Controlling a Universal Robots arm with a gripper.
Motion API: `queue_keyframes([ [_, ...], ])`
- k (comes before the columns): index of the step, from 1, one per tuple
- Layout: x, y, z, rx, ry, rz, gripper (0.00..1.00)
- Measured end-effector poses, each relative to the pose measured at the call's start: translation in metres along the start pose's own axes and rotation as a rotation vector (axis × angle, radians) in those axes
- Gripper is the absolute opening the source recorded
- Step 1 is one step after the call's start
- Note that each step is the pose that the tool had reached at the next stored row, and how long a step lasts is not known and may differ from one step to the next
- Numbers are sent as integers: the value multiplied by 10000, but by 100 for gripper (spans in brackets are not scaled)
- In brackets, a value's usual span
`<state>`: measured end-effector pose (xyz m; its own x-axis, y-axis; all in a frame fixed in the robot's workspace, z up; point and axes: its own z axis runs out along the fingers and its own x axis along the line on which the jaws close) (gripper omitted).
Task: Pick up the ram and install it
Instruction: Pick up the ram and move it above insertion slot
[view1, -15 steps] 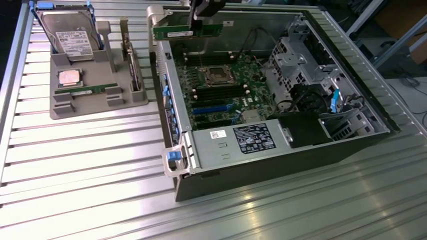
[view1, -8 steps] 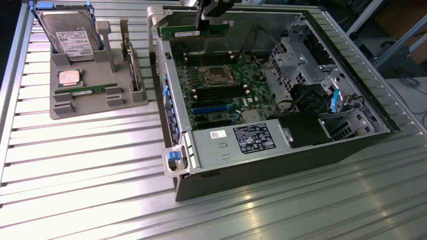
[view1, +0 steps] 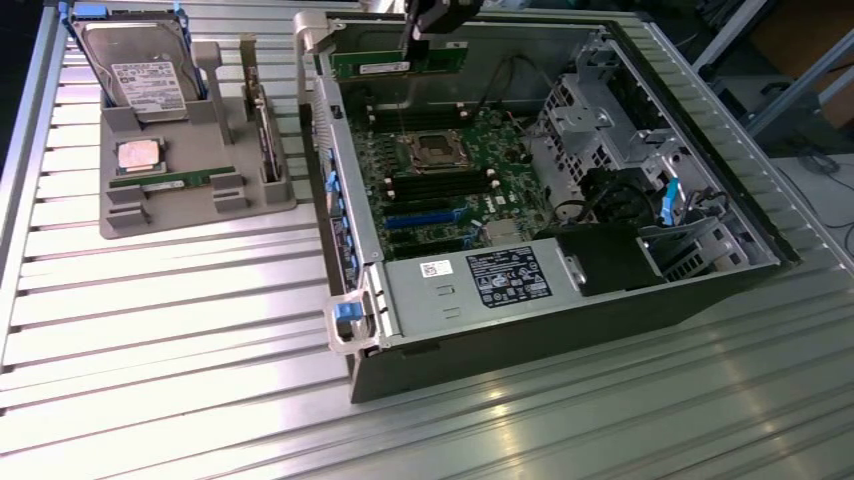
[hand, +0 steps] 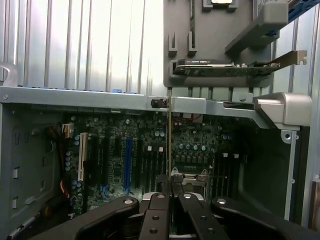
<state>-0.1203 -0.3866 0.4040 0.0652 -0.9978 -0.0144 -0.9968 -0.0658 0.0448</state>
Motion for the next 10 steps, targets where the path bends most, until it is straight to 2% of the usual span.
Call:
queue_keyframes([
  [10,7,-113,-5,1,-1,-1,12],
])
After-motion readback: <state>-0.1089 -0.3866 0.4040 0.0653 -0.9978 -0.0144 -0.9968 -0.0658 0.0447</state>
